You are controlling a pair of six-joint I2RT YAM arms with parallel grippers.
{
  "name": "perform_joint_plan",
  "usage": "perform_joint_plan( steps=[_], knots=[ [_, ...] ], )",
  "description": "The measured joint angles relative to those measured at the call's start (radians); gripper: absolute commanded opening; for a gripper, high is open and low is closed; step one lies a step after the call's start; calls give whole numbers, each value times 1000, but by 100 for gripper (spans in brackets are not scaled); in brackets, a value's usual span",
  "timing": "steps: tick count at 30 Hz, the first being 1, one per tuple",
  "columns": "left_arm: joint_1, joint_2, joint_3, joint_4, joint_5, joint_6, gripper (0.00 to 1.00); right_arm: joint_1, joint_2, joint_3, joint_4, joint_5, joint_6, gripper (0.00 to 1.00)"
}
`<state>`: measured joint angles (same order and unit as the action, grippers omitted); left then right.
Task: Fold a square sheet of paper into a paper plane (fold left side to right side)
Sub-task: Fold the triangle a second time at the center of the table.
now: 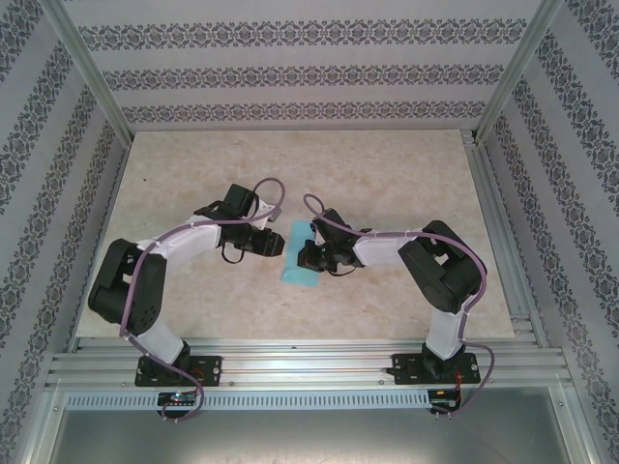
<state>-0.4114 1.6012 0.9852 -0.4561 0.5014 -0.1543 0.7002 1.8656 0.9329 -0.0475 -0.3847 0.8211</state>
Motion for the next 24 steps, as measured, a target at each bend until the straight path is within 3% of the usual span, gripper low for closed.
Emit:
perform_joint_plan(
  steps=[7, 14, 24],
  knots=[
    [2, -88, -104, 117, 143, -87, 26, 0, 0, 0, 0, -1, 0, 9],
    [-61, 15, -138, 208, 222, -165, 23, 0, 0, 0, 0, -1, 0, 9],
    [-82, 130, -136, 240, 235, -180, 20, 0, 1, 1, -2, -1, -3, 9]
  ],
)
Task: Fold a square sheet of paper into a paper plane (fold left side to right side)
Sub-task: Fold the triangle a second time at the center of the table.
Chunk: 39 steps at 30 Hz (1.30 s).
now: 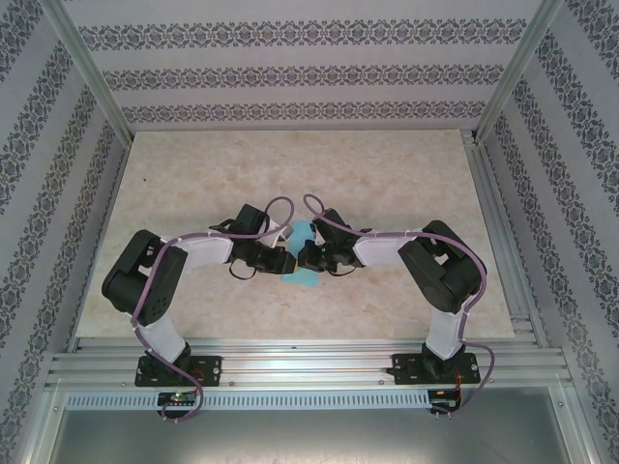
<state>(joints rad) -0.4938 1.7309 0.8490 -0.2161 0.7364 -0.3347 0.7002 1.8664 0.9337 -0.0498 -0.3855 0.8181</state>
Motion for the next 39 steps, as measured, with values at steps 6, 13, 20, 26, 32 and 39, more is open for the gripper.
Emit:
perform_joint_plan(
  steps=[6, 13, 20, 26, 32, 39],
  knots=[
    [0, 10, -6, -7, -17, 5, 20, 0, 0, 0, -1, 0, 0, 9],
    [0, 10, -6, -63, -77, 40, 20, 0, 1, 6, -11, 0, -3, 9],
    [0, 12, -6, -84, -109, 70, 19, 0, 1, 8, -16, 0, -5, 9],
    [-5, 12, -6, -85, -121, 85, 18, 0, 2, 18, -31, 0, -13, 9],
    [-5, 12, -9, -84, -124, 88, 18, 0, -16, 40, -96, 0, -32, 9],
    [-7, 10, -13, -77, -130, 88, 17, 0, -25, 81, -142, -56, -35, 7]
  ],
)
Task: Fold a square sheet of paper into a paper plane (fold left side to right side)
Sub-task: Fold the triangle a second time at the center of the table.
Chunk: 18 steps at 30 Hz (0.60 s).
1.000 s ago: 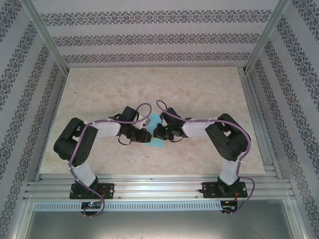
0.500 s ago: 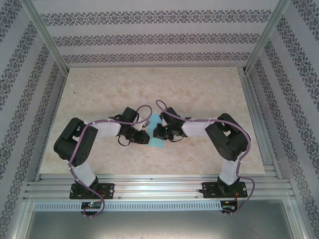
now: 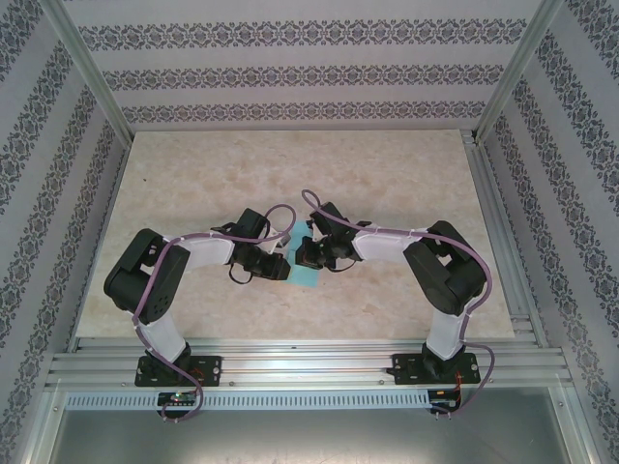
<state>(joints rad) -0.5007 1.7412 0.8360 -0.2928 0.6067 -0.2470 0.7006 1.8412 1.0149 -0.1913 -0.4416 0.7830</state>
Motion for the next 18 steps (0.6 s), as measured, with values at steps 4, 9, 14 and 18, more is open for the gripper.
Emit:
perform_joint_plan(
  steps=[4, 9, 14, 18],
  knots=[
    [-8, -3, 0, 0, -18, 0, 17, 7, 11, 13, -19, -33, -1, 6],
    [-17, -6, 1, -1, -39, 0, 16, 13, 47, 23, -45, -53, -16, 6],
    [-19, -8, 1, -3, -48, 0, 15, 11, 75, 60, -105, -48, -60, 6],
    [-21, -8, 2, -5, -53, 0, 15, -2, 79, 77, -145, -36, -104, 6]
  ],
)
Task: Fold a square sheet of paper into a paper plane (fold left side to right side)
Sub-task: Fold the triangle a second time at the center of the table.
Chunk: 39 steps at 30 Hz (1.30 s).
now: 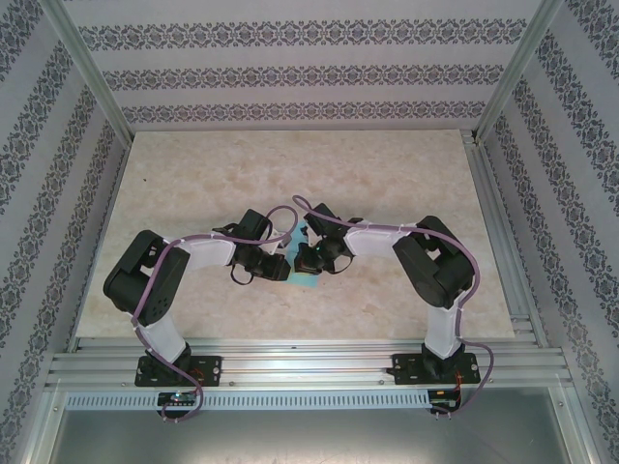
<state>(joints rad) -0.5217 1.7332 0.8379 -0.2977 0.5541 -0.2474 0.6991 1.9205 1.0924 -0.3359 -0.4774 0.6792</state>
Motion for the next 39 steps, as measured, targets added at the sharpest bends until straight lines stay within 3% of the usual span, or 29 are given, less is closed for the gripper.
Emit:
perform_joint_plan(
  steps=[16, 22, 29, 34, 39],
  knots=[
    [-23, 5, 20, -14, -39, 0, 14, -159, 1, 45, -156, 14, -175, 6],
    [-23, 5, 21, -14, -40, 0, 14, -200, -35, 64, -237, 92, -204, 7],
    [-24, 5, 23, -15, -40, 0, 14, -122, -107, 64, -216, 81, -170, 7],
    [-25, 5, 28, -24, -41, 0, 15, -64, -41, 66, -164, 56, -134, 6],
    [-29, 6, 34, -33, -48, 1, 15, -72, 14, 77, -159, 63, -128, 6]
  ],
)
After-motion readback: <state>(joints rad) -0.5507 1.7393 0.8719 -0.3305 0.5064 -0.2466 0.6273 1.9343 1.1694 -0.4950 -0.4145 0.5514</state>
